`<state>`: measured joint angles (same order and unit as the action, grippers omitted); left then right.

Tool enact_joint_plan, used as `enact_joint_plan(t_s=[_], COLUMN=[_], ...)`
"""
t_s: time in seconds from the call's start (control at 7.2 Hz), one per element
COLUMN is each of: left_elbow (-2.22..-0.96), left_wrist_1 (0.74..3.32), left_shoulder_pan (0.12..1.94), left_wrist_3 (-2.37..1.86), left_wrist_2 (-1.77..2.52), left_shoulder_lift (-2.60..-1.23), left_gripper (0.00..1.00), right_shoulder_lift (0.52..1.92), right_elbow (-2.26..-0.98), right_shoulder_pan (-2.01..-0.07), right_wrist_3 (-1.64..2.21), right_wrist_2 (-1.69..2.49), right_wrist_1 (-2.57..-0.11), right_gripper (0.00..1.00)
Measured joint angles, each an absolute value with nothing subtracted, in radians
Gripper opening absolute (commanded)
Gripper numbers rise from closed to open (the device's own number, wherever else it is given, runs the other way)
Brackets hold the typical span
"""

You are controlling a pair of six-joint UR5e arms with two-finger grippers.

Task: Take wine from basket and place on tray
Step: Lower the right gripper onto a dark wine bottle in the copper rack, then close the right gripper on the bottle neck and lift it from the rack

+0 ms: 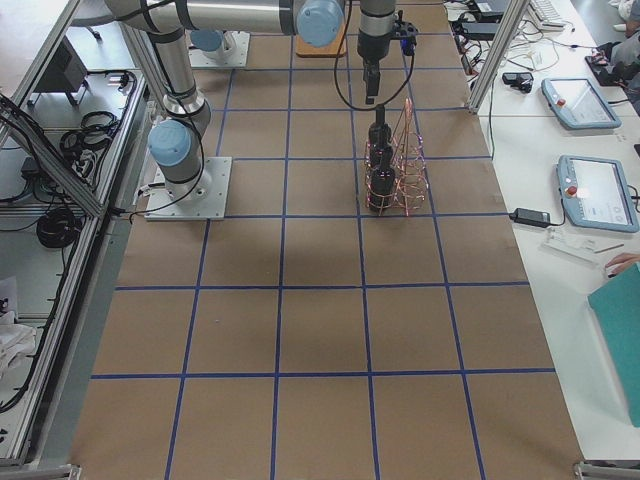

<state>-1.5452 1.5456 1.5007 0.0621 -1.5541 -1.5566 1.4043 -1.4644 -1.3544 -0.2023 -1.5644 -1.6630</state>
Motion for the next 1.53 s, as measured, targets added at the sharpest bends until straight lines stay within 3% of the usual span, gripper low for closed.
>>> enact_joint_plan(t_s=[0.42, 0.83, 1.25, 1.53], left_elbow=[-1.551, -1.557, -1.564, -1.565], left_wrist_1=[1.558, 1.582, 1.614, 1.610], left_shoulder_pan=[1.502, 1.500, 1.497, 1.487], left_wrist_3=[0.067, 0.067, 0.054, 0.062], left_wrist_2=[-1.555, -1.554, -1.568, -1.611], left_shoulder_lift=[-1.541, -1.533, -1.518, -1.513], left_gripper=[1.00, 1.00, 1.00, 1.00], right_shoulder_lift=[1.387, 1.363, 1.336, 1.333], right_elbow=[-1.557, -1.570, -1.571, -1.571], right_shoulder_pan=[-1.356, -1.369, -1.370, -1.370], right_wrist_3=[-0.144, -0.149, -0.150, -0.152], right_wrist_2=[-1.566, -1.561, -1.561, -1.558], right_wrist_1=[-1.822, -1.854, -1.858, -1.850], right_gripper=[0.98, 0.89, 0.63, 0.55])
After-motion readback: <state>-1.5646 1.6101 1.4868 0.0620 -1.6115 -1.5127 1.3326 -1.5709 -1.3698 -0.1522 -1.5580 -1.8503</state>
